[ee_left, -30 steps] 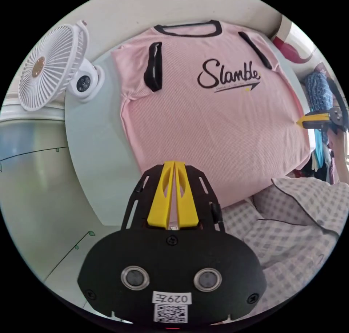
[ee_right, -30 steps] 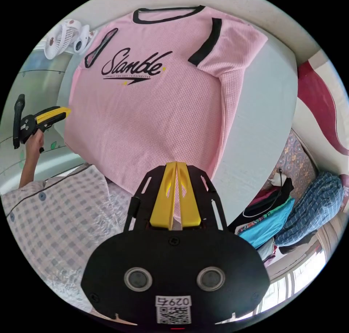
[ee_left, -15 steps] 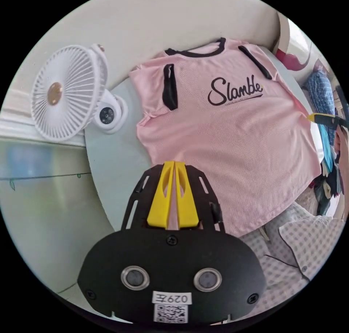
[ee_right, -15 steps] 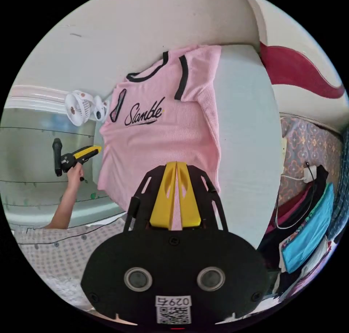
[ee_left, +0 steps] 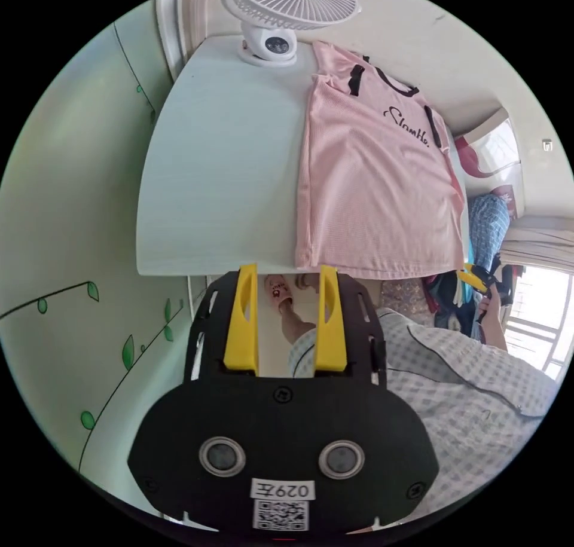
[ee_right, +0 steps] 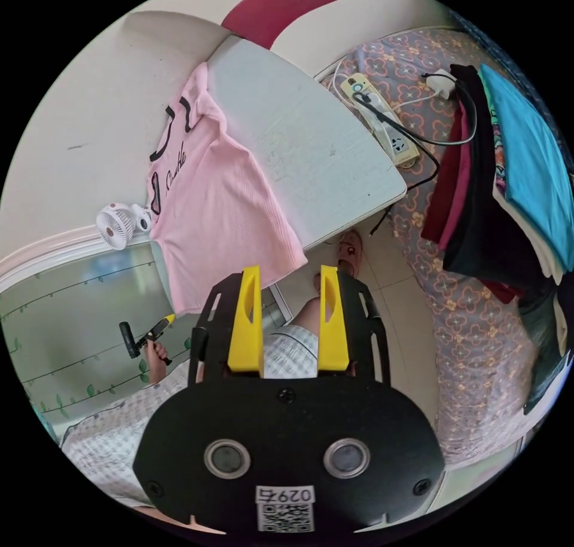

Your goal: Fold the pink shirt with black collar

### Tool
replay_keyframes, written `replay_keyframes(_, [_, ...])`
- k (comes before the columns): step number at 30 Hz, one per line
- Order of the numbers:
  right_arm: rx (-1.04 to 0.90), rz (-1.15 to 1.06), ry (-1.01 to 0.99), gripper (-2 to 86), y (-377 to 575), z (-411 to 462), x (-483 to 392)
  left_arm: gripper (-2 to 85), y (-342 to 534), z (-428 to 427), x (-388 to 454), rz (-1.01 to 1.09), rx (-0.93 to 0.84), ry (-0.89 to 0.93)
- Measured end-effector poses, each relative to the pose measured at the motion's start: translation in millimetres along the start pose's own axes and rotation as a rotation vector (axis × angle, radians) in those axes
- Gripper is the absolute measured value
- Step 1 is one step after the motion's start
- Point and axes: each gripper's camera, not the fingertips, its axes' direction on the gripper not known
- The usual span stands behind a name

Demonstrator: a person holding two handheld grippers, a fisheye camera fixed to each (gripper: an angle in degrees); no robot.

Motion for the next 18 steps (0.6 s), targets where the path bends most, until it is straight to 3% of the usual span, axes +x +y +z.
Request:
replay_keyframes(6, [-0.049, -0.040, 0.216, 3.7, -6, -9, -16, 11.8, -29, 17, -8, 0.040, -0.136, 0.013])
replay_keyframes(9, [-0.033, -0.066, 0.248, 1.1, 6, -23, -20, 2.7, -22, 17, -16, 0.062, -0.158, -0.012])
replay_keyframes(14, [0.007, -0.064, 0.088, 0.0, 57, -61, 1, -0.3, 17, -7, -58, 0.019, -0.176, 0.183])
replay_keyframes(18, [-0.017, -0.014, -0.083, -0.2, 94, -68, 24, -0.6, 46, -16, -79, -0.002, -0.233, 0.221])
